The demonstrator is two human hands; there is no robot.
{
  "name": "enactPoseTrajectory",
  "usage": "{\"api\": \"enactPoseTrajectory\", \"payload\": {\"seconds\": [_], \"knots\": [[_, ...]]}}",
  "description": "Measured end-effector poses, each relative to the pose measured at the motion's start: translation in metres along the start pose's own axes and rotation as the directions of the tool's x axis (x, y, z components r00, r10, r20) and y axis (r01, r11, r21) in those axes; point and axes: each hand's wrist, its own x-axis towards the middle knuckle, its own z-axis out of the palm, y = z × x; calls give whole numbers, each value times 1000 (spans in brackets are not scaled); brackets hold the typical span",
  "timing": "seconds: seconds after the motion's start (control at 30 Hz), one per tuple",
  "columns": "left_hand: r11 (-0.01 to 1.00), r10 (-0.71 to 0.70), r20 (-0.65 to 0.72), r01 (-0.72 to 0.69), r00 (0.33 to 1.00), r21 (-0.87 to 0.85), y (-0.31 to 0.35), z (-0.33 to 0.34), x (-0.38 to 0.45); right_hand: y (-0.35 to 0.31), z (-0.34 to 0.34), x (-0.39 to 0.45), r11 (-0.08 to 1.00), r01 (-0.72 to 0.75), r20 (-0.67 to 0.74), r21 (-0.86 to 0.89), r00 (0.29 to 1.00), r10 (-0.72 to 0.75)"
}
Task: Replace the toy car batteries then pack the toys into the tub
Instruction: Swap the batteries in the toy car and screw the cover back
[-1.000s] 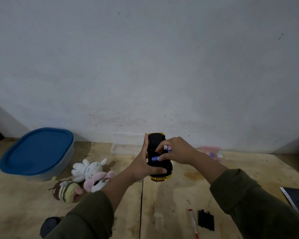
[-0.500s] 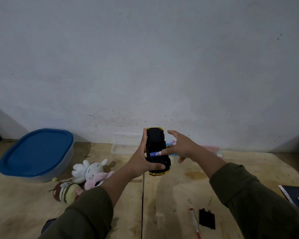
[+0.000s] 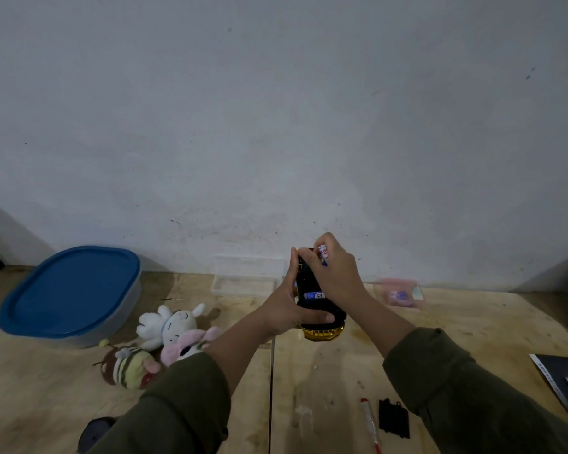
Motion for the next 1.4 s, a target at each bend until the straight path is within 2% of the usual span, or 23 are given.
{"api": "enactPoseTrajectory", "payload": {"seconds": [0.27,0.37,0.5,0.6,0.77,0.9,1.07,1.3,1.4], "knots": [[1000,-17,2,17,1000,-13,-7,-7,-2,9,-4,-3,986,-78,77,151,995,67],[1000,-12,6,12,1000,22,-6,-11,-4,9,-16,3,1000,-3,79,29,997,1],[999,-1,10,1,1000,41,-4,-13,-5,10,-27,4,983,110,358,-143,932,-52],[997,15,33,-17,999,74,-2,-12,-4,15,-22,3,919,232,450,-320,890,-68],[996,1,41,-5,999,93,-3,-13,-3,17,-17,-1,910,253,469,-328,880,-75],[994,-13,39,9,999,112,-5,-16,-3,11,-30,5,960,162,450,-226,892,-45],[995,9,32,-12,999,98,-8,-17,0,7,-43,17,952,196,469,-235,881,-65],[995,9,26,-12,1000,98,-5,-14,3,10,-25,17,946,201,512,-254,858,-45],[997,14,28,-16,1000,79,-2,-15,4,10,-22,14,946,228,501,-231,861,-85]]}}
